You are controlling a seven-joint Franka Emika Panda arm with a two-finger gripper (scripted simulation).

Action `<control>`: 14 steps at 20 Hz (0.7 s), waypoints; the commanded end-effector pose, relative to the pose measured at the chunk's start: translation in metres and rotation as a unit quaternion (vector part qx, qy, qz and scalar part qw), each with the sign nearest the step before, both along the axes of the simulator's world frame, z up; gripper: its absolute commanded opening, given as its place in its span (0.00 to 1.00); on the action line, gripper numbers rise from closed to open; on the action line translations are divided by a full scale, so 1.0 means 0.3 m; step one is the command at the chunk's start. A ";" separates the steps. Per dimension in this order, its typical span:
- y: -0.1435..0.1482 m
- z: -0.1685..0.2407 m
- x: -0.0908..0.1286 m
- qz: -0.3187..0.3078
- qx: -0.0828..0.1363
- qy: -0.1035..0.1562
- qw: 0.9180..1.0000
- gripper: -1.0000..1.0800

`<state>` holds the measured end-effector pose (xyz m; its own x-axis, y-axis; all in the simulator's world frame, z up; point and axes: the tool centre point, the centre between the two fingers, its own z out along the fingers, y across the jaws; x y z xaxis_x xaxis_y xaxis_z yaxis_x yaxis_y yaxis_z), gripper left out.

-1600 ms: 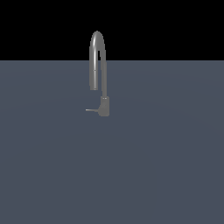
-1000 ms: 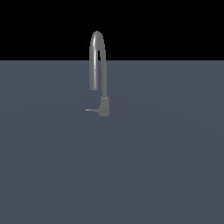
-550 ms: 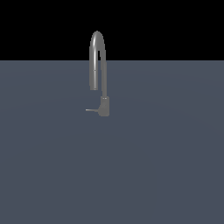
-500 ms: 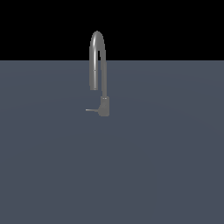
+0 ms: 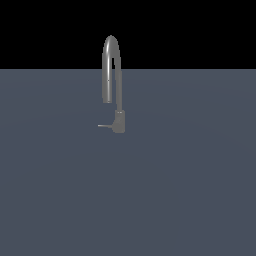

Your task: Turn on the faucet by rotating a designated handle.

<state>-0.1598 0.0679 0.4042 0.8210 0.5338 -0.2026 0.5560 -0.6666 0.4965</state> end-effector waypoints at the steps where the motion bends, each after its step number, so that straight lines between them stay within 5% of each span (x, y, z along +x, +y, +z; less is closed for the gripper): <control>1: 0.023 -0.038 0.028 0.035 -0.031 0.001 0.999 0.00; 14: 0.107 -0.221 0.129 0.178 -0.163 0.003 0.970 0.00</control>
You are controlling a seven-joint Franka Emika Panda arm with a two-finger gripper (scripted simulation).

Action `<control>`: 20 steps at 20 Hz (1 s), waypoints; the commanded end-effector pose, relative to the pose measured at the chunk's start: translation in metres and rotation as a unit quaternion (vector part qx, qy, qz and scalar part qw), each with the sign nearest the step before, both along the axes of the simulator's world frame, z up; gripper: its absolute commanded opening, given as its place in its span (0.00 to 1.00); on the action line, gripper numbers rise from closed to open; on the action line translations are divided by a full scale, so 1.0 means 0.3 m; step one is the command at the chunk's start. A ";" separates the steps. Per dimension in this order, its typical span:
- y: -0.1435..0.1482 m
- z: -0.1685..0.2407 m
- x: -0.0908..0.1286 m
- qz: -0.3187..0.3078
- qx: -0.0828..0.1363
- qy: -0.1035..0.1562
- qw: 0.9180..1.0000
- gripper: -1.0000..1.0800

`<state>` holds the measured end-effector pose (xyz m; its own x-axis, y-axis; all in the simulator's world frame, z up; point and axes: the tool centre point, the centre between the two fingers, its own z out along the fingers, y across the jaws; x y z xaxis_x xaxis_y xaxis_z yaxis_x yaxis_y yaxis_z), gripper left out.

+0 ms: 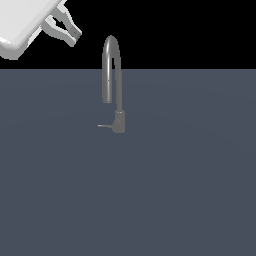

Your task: Turn on the faucet by rotating a designated handle.

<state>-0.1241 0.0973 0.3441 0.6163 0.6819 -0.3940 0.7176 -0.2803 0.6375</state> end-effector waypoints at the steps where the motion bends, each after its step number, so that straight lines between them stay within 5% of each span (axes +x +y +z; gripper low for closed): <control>1: 0.014 -0.034 0.016 0.026 -0.023 0.000 0.999 0.00; 10: 0.048 -0.146 0.063 0.107 -0.098 0.001 0.989 0.00; 20: 0.073 -0.264 0.107 0.188 -0.173 0.000 0.967 0.00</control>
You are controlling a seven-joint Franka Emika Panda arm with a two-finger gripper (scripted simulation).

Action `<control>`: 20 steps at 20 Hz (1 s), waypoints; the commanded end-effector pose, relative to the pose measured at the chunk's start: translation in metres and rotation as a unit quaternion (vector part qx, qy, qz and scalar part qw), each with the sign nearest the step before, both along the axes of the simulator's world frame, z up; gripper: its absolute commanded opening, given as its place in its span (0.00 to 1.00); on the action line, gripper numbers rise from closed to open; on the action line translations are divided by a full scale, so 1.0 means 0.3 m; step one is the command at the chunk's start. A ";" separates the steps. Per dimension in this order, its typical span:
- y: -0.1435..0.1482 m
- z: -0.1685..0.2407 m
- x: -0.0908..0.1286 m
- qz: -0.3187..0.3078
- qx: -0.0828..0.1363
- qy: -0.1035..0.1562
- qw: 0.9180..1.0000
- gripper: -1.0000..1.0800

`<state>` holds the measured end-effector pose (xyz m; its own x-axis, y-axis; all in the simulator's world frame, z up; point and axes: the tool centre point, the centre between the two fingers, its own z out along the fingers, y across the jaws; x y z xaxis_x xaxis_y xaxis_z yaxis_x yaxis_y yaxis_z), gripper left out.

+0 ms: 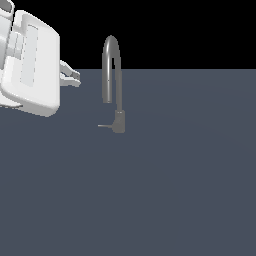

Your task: Turn on the faucet by rotating a designated handle.

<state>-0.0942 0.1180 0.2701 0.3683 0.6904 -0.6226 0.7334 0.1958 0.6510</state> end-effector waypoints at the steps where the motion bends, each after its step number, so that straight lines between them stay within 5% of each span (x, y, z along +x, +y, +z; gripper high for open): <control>1: 0.005 -0.030 0.011 0.021 -0.019 -0.001 1.000 0.00; 11: 0.016 -0.147 0.051 0.100 -0.093 -0.002 0.991 0.00; 20: 0.014 -0.253 0.087 0.170 -0.161 -0.004 0.972 0.00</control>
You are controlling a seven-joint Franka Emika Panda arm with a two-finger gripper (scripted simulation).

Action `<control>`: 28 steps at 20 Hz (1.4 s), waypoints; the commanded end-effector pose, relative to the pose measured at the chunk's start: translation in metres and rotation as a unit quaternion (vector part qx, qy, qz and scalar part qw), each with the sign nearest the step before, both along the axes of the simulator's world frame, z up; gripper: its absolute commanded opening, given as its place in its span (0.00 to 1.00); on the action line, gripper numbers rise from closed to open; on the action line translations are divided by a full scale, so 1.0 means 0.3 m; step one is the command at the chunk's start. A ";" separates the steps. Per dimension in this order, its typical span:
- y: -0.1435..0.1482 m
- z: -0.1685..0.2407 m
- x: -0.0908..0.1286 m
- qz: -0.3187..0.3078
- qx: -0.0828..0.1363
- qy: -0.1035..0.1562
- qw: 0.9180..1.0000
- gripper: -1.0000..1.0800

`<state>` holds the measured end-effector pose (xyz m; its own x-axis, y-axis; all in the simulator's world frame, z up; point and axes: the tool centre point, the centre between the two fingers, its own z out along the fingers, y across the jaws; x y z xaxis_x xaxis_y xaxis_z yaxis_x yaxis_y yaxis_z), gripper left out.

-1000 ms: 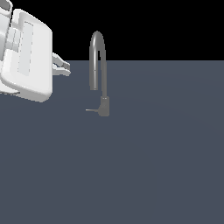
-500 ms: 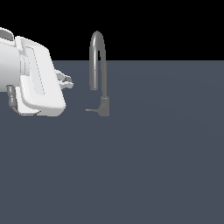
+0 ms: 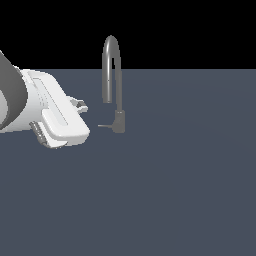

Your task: Turn on the faucet by rotating a designated handle.

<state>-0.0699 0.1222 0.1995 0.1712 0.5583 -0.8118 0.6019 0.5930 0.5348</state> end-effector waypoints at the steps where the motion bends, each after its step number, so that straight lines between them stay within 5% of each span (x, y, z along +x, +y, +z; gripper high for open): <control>1: -0.001 -0.030 0.010 0.021 -0.019 -0.001 1.000 0.00; 14: -0.027 -0.182 0.066 0.122 -0.120 -0.003 0.985 0.00; 28: -0.083 -0.330 0.136 0.224 -0.226 -0.005 0.948 0.00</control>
<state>-0.0316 0.0995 0.1051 0.0119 0.1955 -0.9806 0.2552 0.9476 0.1920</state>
